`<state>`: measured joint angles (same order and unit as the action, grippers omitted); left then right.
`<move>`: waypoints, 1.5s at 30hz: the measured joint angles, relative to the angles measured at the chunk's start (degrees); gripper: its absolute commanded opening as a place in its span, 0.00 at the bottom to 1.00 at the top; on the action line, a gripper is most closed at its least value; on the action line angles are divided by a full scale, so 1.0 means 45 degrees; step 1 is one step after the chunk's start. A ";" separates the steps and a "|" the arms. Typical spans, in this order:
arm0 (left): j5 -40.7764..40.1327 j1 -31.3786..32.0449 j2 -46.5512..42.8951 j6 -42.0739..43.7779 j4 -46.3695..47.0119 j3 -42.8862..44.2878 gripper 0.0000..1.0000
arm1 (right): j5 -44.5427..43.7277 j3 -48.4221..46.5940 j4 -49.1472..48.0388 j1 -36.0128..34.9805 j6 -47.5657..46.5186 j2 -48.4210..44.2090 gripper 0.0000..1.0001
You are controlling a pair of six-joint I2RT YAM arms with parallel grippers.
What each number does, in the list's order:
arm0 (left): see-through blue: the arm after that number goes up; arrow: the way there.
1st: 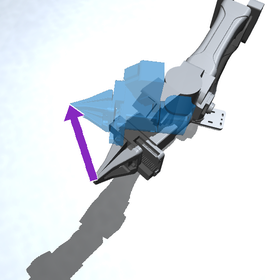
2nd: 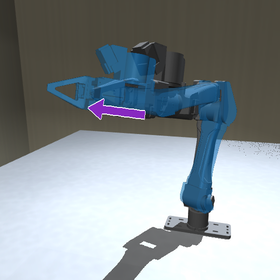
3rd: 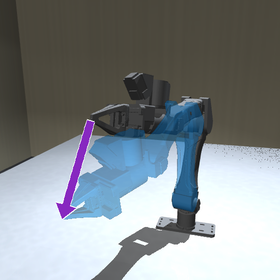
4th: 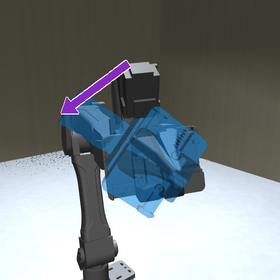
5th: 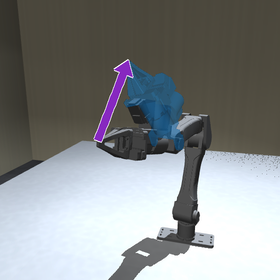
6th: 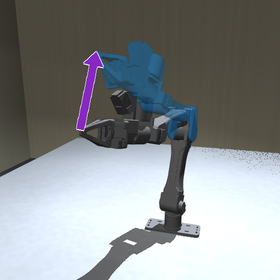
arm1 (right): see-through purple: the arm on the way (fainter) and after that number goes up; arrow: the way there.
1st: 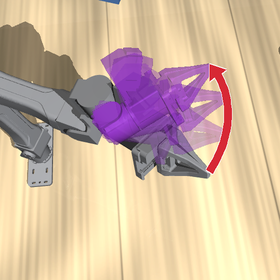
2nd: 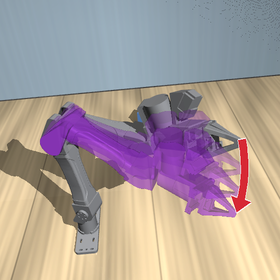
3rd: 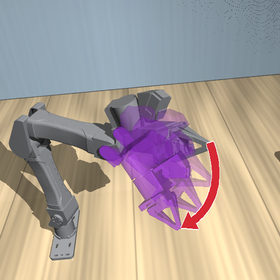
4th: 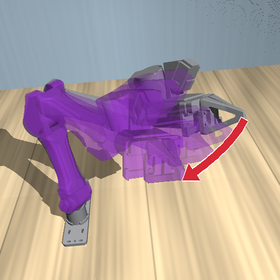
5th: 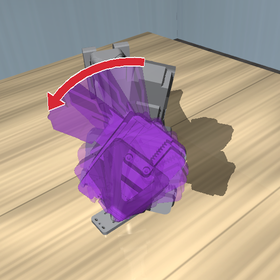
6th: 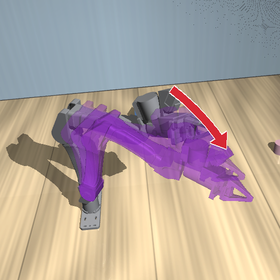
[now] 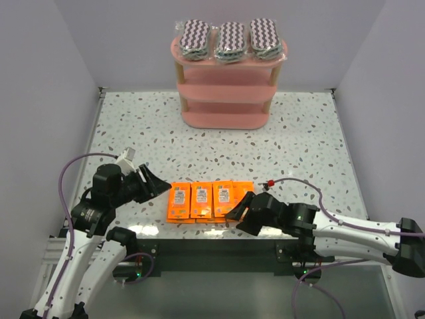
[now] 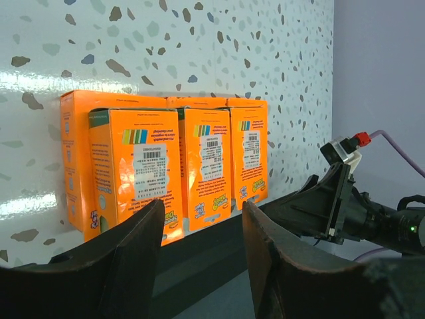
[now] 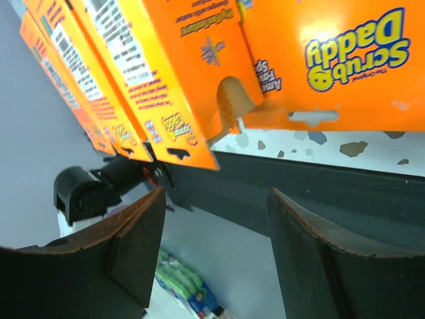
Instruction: Place and organize the cleaning sponges onto the shelf
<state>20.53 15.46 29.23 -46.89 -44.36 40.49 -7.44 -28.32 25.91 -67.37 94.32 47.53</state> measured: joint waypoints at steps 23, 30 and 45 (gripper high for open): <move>-0.0189 0.0000 -0.0262 -0.0010 -0.0287 0.0005 0.55 | -0.3050 0.0991 -0.1928 -0.0627 0.3706 0.0058 0.00; -0.0189 0.0000 -0.0301 -0.0063 -0.0296 0.0005 0.55 | -0.3823 0.1064 -0.0578 -0.0627 0.3691 -0.2307 0.00; -0.0165 0.0000 0.0005 -0.0107 -0.0102 0.0005 0.55 | -0.2812 0.0223 -0.3245 0.3172 0.0107 -0.1928 0.00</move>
<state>19.79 15.46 29.26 -47.37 -44.82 40.51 -20.10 -27.31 11.31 -53.10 94.80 38.85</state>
